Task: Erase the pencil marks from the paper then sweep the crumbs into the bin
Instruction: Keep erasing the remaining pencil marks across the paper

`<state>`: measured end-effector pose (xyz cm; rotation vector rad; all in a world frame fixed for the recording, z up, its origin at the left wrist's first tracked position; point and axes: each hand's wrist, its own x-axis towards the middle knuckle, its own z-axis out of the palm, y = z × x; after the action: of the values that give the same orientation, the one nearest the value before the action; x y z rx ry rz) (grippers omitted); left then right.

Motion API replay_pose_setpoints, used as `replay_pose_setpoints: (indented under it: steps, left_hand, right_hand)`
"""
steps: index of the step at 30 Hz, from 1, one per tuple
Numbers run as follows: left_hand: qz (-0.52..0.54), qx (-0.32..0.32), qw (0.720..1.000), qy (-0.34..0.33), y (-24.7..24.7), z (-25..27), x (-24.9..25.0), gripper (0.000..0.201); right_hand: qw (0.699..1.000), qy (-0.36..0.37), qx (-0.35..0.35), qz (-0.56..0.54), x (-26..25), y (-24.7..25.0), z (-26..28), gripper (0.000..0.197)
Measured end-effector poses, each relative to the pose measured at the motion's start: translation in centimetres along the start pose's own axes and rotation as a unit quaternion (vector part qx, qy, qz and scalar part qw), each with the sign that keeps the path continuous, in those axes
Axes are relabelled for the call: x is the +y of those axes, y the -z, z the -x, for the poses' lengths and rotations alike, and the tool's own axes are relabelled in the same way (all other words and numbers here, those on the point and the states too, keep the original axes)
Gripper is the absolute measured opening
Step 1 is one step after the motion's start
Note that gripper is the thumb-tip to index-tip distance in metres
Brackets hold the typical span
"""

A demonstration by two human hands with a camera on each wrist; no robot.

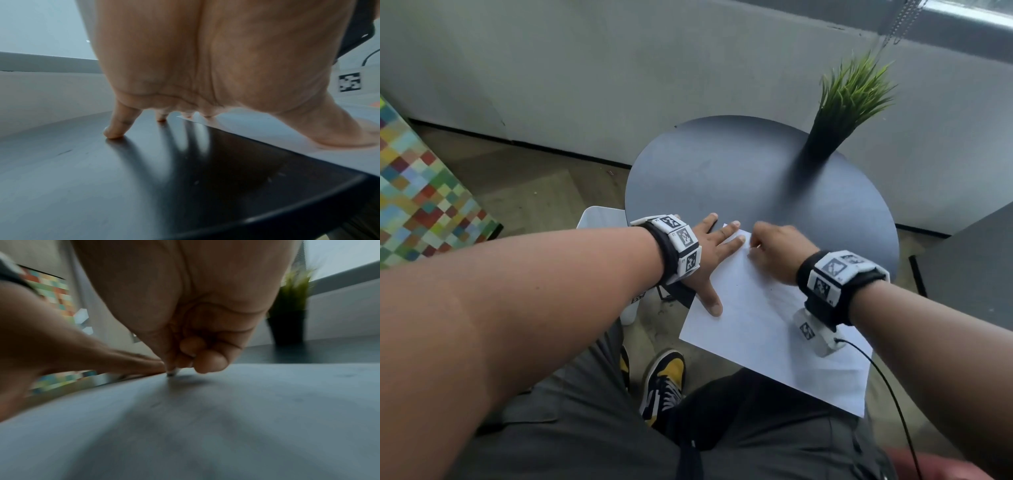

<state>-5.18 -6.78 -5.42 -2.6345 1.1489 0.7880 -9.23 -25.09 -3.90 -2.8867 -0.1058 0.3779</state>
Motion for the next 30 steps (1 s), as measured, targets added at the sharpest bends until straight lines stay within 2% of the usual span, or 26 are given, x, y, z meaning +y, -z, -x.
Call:
replay_pose_setpoints:
  steps: [2,3,4,7,8,10,12,13,14,15,17,19,22,24,25,28,29,30]
  left_hand:
    - [-0.001,0.007,1.0,-0.003,-0.2,-0.1,0.0,0.146]
    - [-0.003,0.005,1.0,-0.004,-0.1,0.0,0.0,0.146]
    - [-0.004,0.002,1.0,-0.002,0.0,0.0,0.0,0.145]
    - [-0.004,-0.007,1.0,-0.001,0.1,0.1,0.1,0.144]
    - [-0.003,-0.008,1.0,-0.001,0.1,0.1,0.1,0.144]
    - [-0.002,-0.008,1.0,-0.001,0.2,0.1,0.1,0.144]
    - [-0.002,-0.011,1.0,0.0,0.2,0.2,0.2,0.144]
    - [-0.005,-0.015,1.0,0.001,0.3,0.2,0.2,0.144]
    - [-0.008,-0.018,1.0,0.002,0.4,0.2,0.3,0.143]
    - [-0.009,-0.02,1.0,0.003,0.4,0.2,0.3,0.143]
    - [-0.006,-0.02,1.0,0.003,0.4,0.1,0.2,0.144]
    - [-0.005,-0.022,1.0,0.002,0.4,0.2,0.2,0.144]
    - [-0.014,-0.026,1.0,0.001,0.4,0.2,0.2,0.143]
    - [-0.018,-0.031,0.999,0.0,0.5,0.3,0.2,0.143]
    - [-0.017,-0.032,0.999,0.0,0.6,0.3,0.3,0.143]
    - [-0.01,-0.027,1.0,0.002,0.5,0.2,0.3,0.143]
    - [-0.008,-0.027,1.0,0.003,0.5,0.2,0.3,0.143]
    - [-0.008,-0.028,1.0,0.005,0.4,0.2,0.3,0.143]
  right_hand:
    - [0.993,0.093,-0.067,0.006,-1.8,-0.8,1.6,0.009]
    - [0.99,0.108,-0.086,0.005,-1.8,-0.7,1.9,0.008]
    - [0.992,0.091,-0.083,0.005,-1.3,-0.2,1.5,0.009]
    - [0.999,-0.035,-0.008,-0.001,1.6,1.1,-0.4,0.008]
    - [0.998,-0.055,0.005,-0.002,1.8,0.9,-0.4,0.009]
    - [1.0,0.01,-0.003,0.023,0.3,-0.1,0.6,0.011]
    - [0.99,0.118,-0.073,0.014,-2.1,-0.9,2.5,0.015]
    - [0.983,0.151,-0.106,0.017,-2.4,-1.0,3.1,0.014]
    - [0.98,0.153,-0.123,0.023,-2.0,-0.7,3.1,0.012]
    - [0.985,0.122,-0.117,0.024,-1.3,-0.3,2.6,0.011]
    - [0.998,0.039,-0.043,0.017,0.7,0.2,1.5,0.009]
    - [0.999,0.024,-0.007,0.031,0.9,-0.1,1.8,0.012]
    - [0.986,0.139,-0.087,0.03,-2.1,-1.5,4.4,0.007]
    - [0.973,0.188,-0.135,0.029,-2.7,-1.5,5.4,0.004]
    - [0.975,0.177,-0.129,0.029,-2.1,-1.2,5.0,0.005]
    - [0.999,0.032,-0.044,-0.005,1.0,0.2,3.0,0.01]
    - [1.0,0.003,-0.019,-0.005,1.4,0.3,2.9,0.012]
    - [1.0,0.005,-0.014,0.01,1.2,0.3,3.2,0.013]
